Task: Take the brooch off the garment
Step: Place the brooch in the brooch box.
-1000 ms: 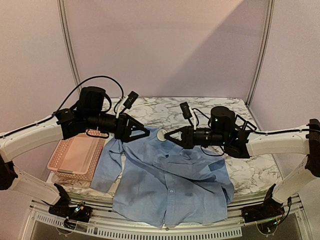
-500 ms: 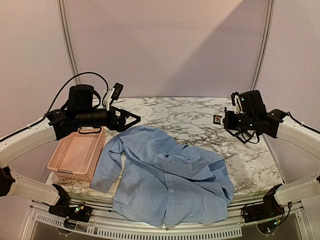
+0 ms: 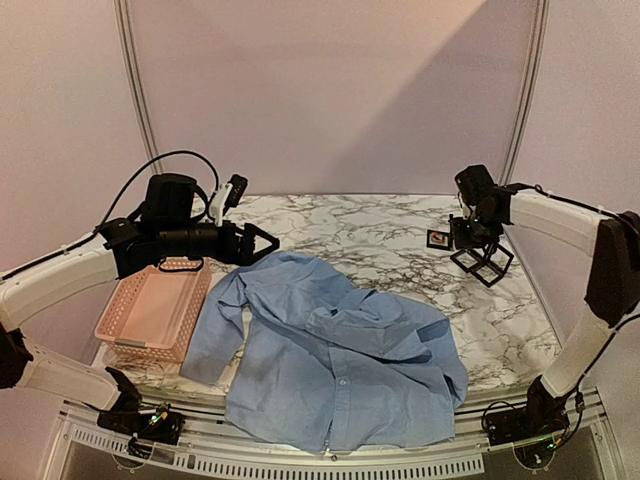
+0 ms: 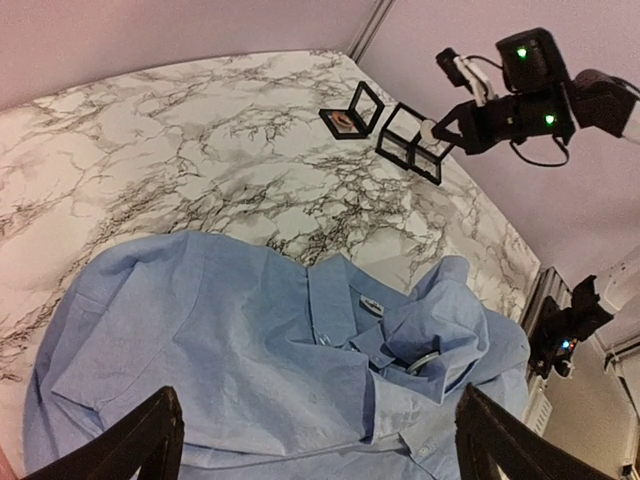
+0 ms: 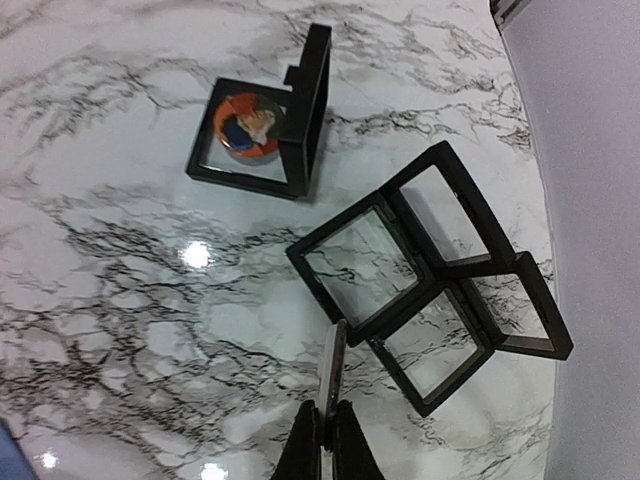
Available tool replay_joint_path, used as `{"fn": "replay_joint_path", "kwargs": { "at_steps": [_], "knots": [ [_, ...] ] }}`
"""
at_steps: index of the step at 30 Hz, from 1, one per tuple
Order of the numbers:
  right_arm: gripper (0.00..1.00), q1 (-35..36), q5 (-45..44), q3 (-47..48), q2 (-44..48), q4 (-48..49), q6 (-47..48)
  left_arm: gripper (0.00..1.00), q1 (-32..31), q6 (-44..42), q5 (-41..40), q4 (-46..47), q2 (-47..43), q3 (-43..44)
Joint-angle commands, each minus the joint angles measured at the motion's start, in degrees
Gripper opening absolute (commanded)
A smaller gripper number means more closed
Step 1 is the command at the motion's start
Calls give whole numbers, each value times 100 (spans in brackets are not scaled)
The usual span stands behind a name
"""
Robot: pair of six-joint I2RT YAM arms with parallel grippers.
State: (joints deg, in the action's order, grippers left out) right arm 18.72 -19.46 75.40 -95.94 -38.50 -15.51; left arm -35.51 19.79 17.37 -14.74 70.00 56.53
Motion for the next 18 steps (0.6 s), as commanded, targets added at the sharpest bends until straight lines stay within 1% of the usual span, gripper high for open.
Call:
{"fn": "replay_joint_path", "kwargs": {
  "at_steps": [1,6,18],
  "knots": [
    [0,-113,-758,480,-837,-530,472,94,53,105,69,-101,85,95],
    [0,-156,-1282,896,-1394,-746,581,94,53,103,98,-92,85,104],
    [0,-272,-1646,1066,-1945,-506,951,94,53,121,136,-87,105,104]
  ]
}}
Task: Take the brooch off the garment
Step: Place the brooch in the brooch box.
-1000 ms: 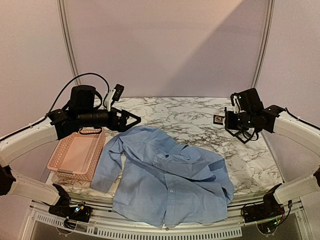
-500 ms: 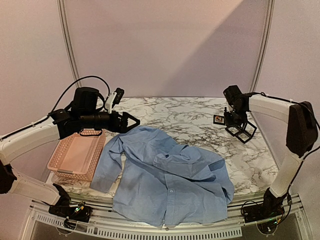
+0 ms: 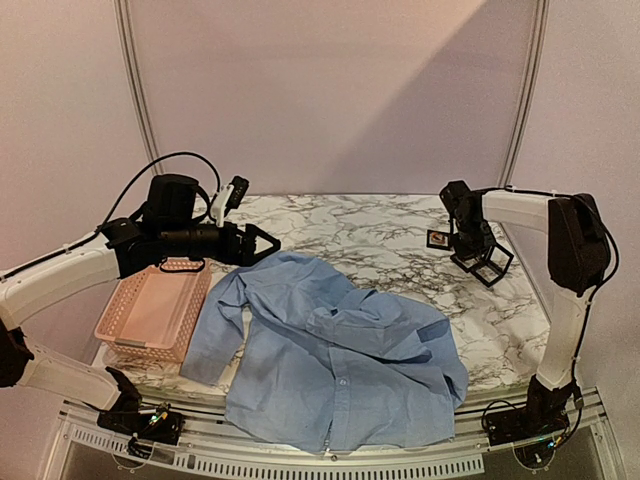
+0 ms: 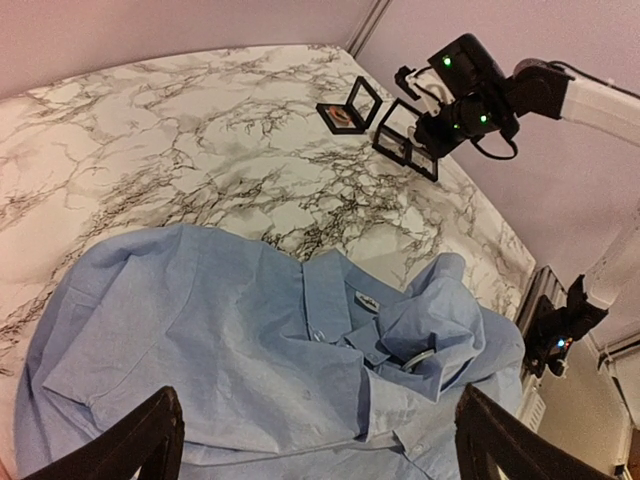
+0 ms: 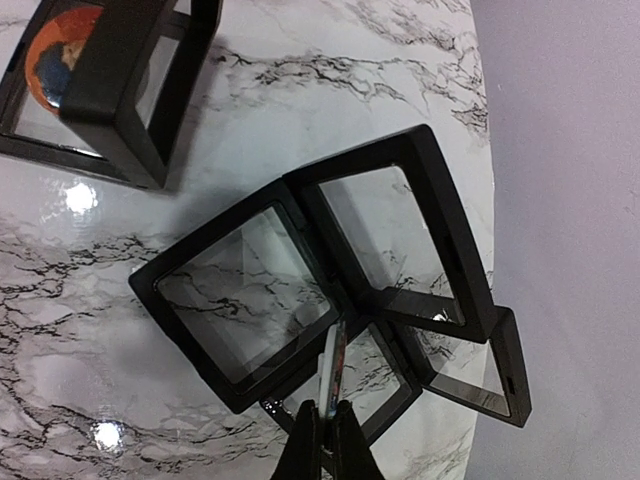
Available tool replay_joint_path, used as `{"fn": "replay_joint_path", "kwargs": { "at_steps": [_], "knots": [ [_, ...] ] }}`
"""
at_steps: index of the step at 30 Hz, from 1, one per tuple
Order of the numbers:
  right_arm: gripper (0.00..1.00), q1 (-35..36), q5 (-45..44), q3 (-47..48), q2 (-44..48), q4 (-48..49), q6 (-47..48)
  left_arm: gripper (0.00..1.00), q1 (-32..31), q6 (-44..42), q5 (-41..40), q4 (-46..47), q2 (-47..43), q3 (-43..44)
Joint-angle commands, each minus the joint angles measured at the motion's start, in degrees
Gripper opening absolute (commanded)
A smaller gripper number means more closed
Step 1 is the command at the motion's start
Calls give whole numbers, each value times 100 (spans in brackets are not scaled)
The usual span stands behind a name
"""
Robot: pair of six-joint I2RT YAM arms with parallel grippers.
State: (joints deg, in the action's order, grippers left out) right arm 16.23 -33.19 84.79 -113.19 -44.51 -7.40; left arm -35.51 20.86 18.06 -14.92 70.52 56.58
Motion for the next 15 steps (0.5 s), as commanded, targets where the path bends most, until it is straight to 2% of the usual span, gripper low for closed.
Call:
{"fn": "replay_joint_path", "kwargs": {
  "at_steps": [1,15],
  "knots": [
    [0,-23,-299,140,-243,119,156,94,53,20,72,-70,57,99],
    [0,-30,-342,257,-425,407,247,94,53,24,91,-73,58,103]
  ]
}}
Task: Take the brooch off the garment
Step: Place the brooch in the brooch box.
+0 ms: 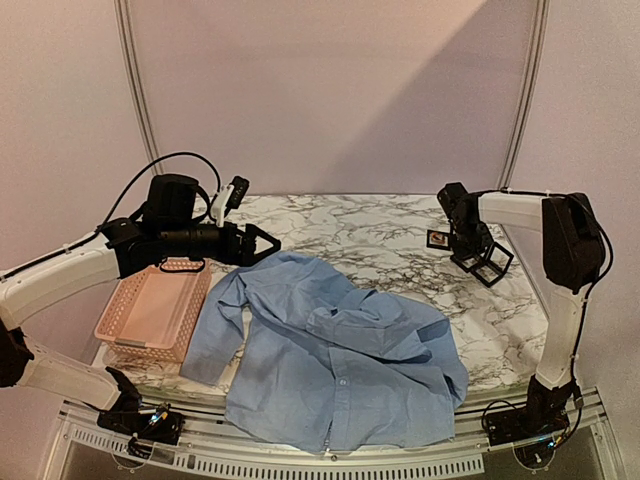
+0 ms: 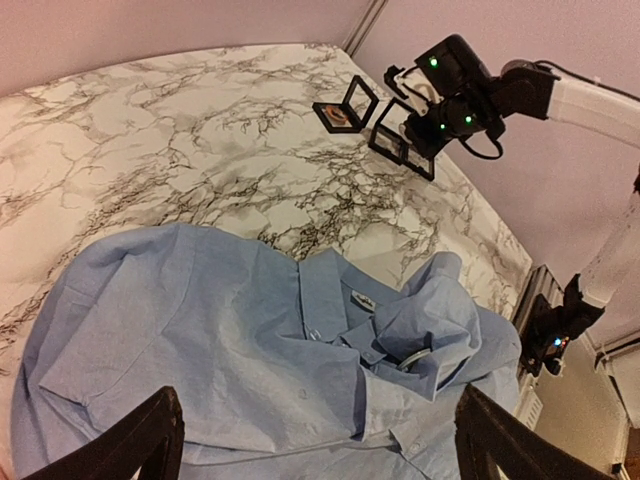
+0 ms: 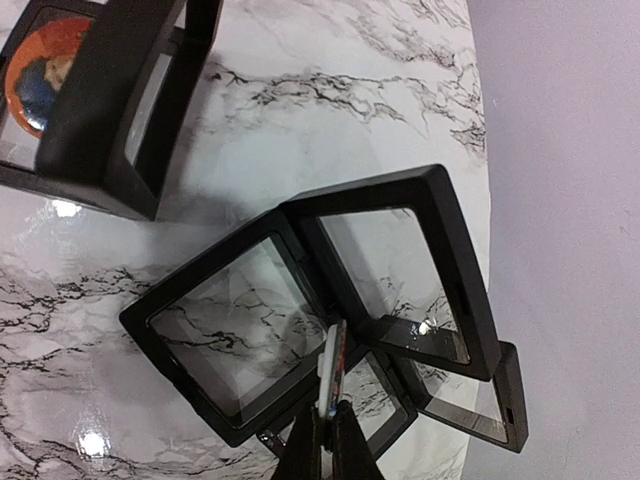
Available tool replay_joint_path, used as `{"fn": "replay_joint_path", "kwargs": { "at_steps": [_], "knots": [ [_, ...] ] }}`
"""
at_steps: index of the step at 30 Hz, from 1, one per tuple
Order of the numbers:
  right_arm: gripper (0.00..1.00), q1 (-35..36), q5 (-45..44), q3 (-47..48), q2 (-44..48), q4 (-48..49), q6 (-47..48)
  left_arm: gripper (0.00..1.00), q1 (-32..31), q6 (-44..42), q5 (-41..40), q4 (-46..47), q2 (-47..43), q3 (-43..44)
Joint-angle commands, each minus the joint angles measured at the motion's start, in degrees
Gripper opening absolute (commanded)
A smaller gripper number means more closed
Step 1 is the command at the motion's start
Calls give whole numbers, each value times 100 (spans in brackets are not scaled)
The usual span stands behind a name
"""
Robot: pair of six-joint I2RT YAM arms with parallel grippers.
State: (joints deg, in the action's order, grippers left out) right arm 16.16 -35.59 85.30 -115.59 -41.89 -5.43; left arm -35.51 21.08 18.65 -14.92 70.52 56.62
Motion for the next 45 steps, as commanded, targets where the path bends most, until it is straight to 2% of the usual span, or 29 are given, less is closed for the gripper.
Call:
{"fn": "replay_joint_path", "kwargs": {
  "at_steps": [1,17,27,33,40,45],
  "knots": [
    [0,-18,-61,233,-212,139,64,94,53,4,37,-68,66,103],
    [1,-17,235,346,-415,215,40,94,53,12,66,-76,114,105],
    [21,-17,405,347,-434,197,-8,94,53,10,68,-68,141,104],
    [26,-17,780,348,-315,200,-33,94,53,-1,62,-77,138,105],
    [39,-17,1329,293,98,271,-100,94,53,-21,33,-77,142,111],
    [43,-19,2060,-80,746,499,-257,92,28,-80,-212,-107,83,71]
  ]
}}
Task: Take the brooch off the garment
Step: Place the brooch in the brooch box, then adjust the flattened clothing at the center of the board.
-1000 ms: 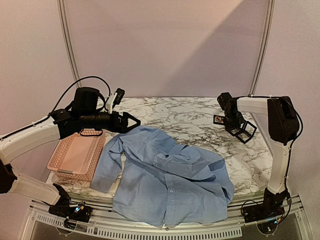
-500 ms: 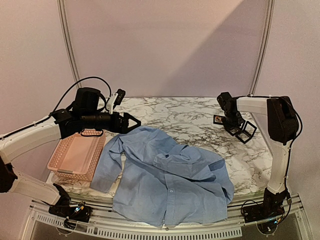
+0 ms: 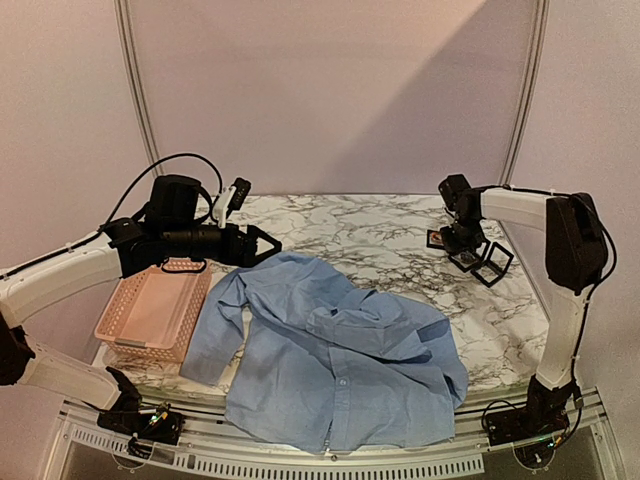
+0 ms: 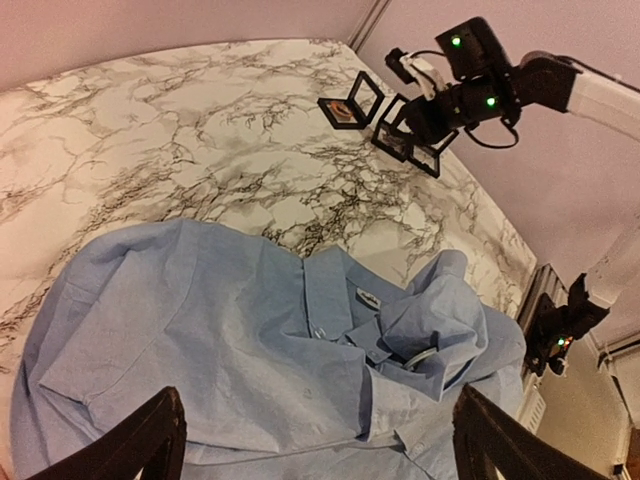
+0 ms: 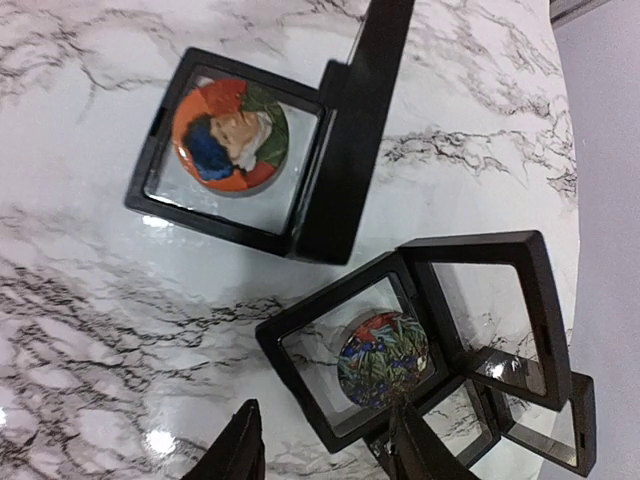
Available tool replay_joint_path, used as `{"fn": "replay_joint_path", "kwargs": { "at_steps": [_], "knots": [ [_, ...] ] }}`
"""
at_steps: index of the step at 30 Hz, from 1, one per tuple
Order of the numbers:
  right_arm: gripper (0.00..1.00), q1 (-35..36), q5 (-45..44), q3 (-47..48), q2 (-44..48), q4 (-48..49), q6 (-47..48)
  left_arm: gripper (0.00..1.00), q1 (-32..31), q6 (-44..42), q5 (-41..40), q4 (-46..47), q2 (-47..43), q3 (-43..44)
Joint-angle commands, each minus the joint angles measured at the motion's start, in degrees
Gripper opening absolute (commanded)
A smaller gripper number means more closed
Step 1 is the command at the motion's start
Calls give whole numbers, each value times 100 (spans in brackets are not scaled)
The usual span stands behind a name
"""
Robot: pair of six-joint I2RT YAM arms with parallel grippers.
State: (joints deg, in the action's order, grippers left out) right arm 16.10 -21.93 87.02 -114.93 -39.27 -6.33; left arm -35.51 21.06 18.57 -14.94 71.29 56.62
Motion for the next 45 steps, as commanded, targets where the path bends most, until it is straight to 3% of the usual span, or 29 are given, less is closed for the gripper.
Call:
{"fn": "replay_joint_path", "kwargs": {
  "at_steps": [1,8,13,19,24,34,37,44,45],
  "knots": [
    [43,-10,935,-373,865,330,-195,92,12,-89,-246,-95,-15,57],
    [54,148,3431,-1603,2578,1155,-444,92,-272,-136,-321,-22,189,12],
    [60,570,4450,-2516,3678,1870,-992,90,-577,-108,-4,54,696,51],
    [61,1123,4672,-3060,3912,2134,-1372,89,-838,83,687,424,1308,69],
    [61,1629,4854,-3273,3689,2550,-1622,88,-998,91,737,438,1607,120],
    [59,2501,3668,-3153,3019,2407,-1653,88,-1152,-20,878,432,1678,157],
    [50,2690,3277,-3067,2901,2297,-1634,88,-1256,-55,1042,474,1699,166],
    [6,3223,2956,-3077,2777,1906,-1661,85,-1520,6,1365,488,1982,221],
    [4,3317,2919,-3134,2828,1888,-1716,85,-1527,18,1424,504,2014,226]
  ]
}}
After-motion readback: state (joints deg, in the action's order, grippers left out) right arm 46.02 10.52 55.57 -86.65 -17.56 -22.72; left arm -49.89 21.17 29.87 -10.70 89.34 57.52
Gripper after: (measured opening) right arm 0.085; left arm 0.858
